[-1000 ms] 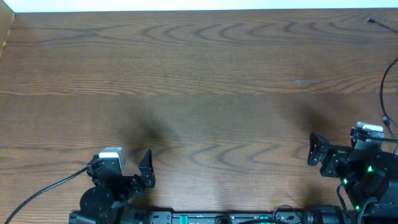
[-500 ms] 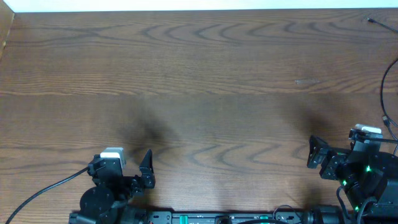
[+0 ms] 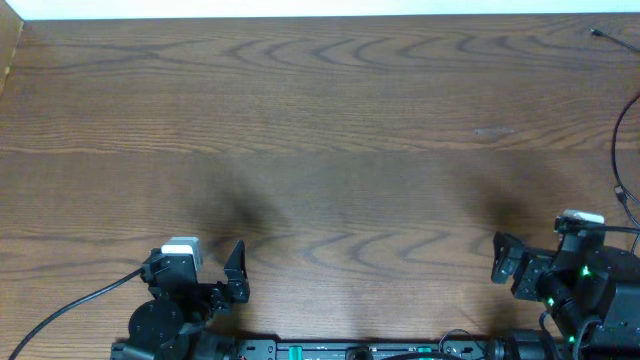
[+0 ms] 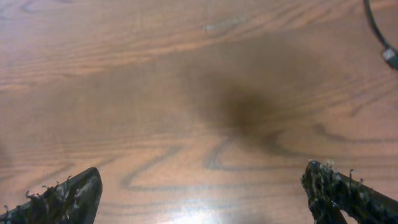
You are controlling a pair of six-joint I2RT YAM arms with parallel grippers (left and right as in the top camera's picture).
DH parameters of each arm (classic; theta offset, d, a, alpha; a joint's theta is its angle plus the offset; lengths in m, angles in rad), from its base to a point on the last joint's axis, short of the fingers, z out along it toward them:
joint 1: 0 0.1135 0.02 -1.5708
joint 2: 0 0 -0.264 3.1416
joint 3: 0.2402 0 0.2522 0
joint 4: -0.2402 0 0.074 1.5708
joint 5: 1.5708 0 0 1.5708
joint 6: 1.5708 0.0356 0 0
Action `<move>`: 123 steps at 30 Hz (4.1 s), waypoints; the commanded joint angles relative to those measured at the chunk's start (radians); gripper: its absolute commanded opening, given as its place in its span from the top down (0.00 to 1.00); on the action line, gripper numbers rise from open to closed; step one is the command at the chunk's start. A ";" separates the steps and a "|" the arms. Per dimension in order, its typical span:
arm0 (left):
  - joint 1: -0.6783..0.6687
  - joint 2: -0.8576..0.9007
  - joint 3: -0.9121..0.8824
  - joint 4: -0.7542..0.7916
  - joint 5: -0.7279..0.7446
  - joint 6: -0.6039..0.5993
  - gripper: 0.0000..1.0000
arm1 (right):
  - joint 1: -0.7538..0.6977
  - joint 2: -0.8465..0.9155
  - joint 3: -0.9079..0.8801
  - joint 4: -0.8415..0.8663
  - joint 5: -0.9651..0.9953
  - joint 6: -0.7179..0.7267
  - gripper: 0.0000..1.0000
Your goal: Untangle cables
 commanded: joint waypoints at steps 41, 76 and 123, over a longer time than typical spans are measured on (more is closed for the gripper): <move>0.072 -0.052 -0.505 0.661 -0.048 0.017 0.02 | 0.005 0.002 -0.006 -0.061 0.012 -0.004 0.01; 0.255 -0.092 -0.584 0.777 -0.040 0.188 0.02 | 0.005 0.002 -0.006 -0.061 0.012 -0.004 0.01; 0.254 -0.089 -0.584 0.777 -0.037 0.319 0.02 | 0.005 0.002 -0.006 -0.061 0.012 -0.004 0.01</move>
